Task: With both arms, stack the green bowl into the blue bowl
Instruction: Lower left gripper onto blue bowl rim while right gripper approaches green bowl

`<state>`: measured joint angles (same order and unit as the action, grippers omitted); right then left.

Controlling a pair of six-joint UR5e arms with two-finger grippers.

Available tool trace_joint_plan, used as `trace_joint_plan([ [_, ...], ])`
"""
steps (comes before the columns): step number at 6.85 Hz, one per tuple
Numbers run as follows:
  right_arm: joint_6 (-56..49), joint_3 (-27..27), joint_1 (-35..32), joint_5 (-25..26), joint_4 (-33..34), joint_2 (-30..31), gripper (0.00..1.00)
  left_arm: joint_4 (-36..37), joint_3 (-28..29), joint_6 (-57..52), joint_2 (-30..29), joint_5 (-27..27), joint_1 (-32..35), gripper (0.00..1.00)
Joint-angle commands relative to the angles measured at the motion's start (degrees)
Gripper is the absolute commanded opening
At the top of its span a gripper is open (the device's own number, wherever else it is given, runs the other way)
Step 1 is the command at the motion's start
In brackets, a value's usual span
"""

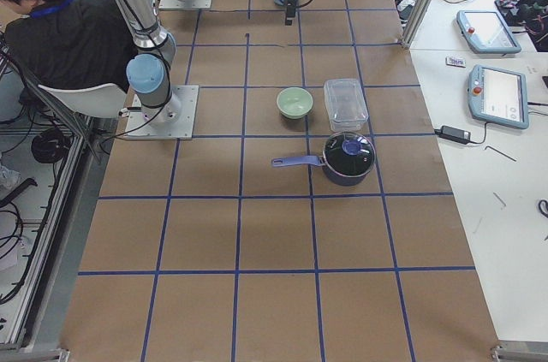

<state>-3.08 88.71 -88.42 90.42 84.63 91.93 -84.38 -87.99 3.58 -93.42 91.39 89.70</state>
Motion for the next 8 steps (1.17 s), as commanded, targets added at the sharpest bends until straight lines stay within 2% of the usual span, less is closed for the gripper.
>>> trace_joint_plan([
  [1, 0.0, 0.1, 0.0, 0.0, 0.0, -0.1, 1.00, -0.4, -0.3, -4.1, -1.0, -0.1, -1.0, 1.00],
  [2, 0.0, 0.0, 0.0, -0.1, 0.0, 0.0, 1.00, 0.3, -3.2, -15.6, -1.6, 0.0, -6.0, 1.00],
  [3, 0.0, 0.1, 0.0, -0.1, 0.0, 0.0, 1.00, 3.4, -8.5, -16.6, -2.8, -0.9, -12.2, 1.00],
  [6, -0.2, 0.0, 1.0, 0.2, 0.5, -0.6, 1.00, 22.8, -27.0, -18.5, -7.0, -0.8, -13.9, 1.00],
  [7, -0.8, 0.1, 3.2, 0.8, 0.7, -0.7, 1.00, 29.0, -29.3, -19.3, -8.1, -0.3, -14.0, 1.00],
  [8, -0.9, 0.2, 8.0, 0.9, 1.1, -1.5, 1.00, 30.0, -29.6, -19.7, -8.6, 0.0, -14.0, 0.98],
])
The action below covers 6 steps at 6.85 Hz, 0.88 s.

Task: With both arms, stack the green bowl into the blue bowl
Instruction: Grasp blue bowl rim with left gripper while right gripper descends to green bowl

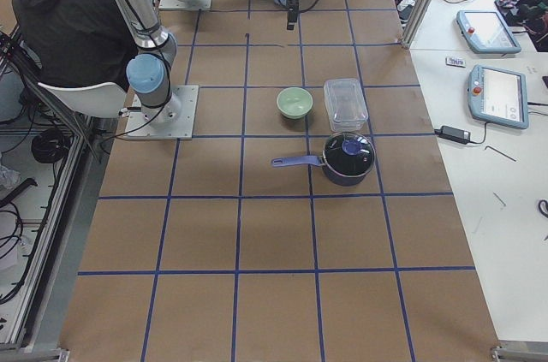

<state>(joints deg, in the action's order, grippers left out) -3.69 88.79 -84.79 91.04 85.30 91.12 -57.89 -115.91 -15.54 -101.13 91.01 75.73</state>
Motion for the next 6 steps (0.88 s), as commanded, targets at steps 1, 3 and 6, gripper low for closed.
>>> trace_joint_plan([
  [1, 0.0, 1.4, 10.3, 0.5, 3.2, -4.6, 1.00, 3.5, -2.1, -0.1, -1.5, 2.2, -0.1, 0.93],
  [3, -0.8, 6.5, 13.1, 0.5, 10.4, -7.1, 1.00, 3.6, -2.9, 0.2, -2.3, 2.2, -0.1, 0.31],
  [6, -7.5, 18.8, 14.1, 0.3, 30.8, -11.6, 1.00, 2.7, -3.4, 0.6, -0.8, -4.7, 0.1, 0.00],
])
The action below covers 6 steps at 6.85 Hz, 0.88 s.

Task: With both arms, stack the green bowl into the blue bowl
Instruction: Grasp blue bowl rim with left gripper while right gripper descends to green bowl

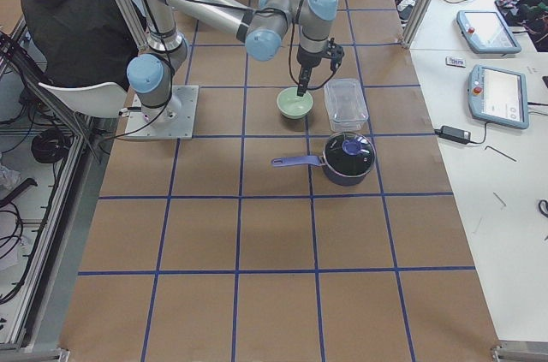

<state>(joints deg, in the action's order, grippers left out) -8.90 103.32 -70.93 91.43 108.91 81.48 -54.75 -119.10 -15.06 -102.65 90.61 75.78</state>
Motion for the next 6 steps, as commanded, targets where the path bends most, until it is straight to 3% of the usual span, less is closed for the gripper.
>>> trace_joint_plan([
  [1, -2.5, 5.6, 0.3, -0.5, 10.4, -4.0, 1.00, -1.1, 0.3, 0.2, 1.3, -6.0, 0.2, 0.00],
  [2, -2.4, 5.7, 0.3, -0.6, 12.5, -7.0, 1.00, -1.1, 0.4, 1.2, 1.5, -6.2, 1.2, 0.00],
  [4, -2.6, 5.8, 0.3, -0.7, 13.5, -9.2, 1.00, -0.4, 5.3, 10.7, -1.0, -15.8, 5.8, 0.00],
  [6, -2.5, 5.9, 0.3, -1.0, 13.4, -11.0, 1.00, -1.1, 14.5, 28.8, -4.3, -15.0, 19.8, 0.00],
])
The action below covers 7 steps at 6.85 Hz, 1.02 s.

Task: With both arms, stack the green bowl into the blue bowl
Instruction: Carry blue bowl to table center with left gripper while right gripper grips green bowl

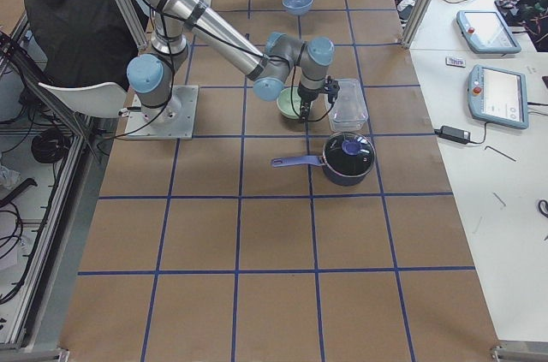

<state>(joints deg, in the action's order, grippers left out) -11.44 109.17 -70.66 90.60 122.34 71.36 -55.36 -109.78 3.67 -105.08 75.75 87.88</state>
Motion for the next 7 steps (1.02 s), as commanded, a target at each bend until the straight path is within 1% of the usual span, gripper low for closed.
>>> trace_joint_plan([
  [1, -0.1, 0.5, 0.0, -0.3, 0.1, -1.2, 0.89, -0.4, 7.6, 16.1, -4.4, 0.1, 12.0, 0.00],
  [2, 0.0, 1.0, 0.0, -0.3, -0.1, -1.3, 0.47, 0.3, 7.9, 17.2, -7.0, 0.5, 13.6, 0.00],
  [3, -0.1, 1.0, 0.0, -0.3, -0.2, -1.2, 0.11, 0.4, 7.6, 17.3, -8.4, 0.5, 14.2, 0.00],
  [4, -0.1, 1.0, 0.0, 0.1, -0.9, -1.1, 0.00, 0.3, 7.6, 17.7, -8.5, 0.5, 14.8, 0.00],
  [7, -0.2, 0.5, 0.0, 0.1, -1.3, -0.1, 0.00, 0.4, 6.6, 18.0, -9.4, 0.6, 15.5, 0.00],
])
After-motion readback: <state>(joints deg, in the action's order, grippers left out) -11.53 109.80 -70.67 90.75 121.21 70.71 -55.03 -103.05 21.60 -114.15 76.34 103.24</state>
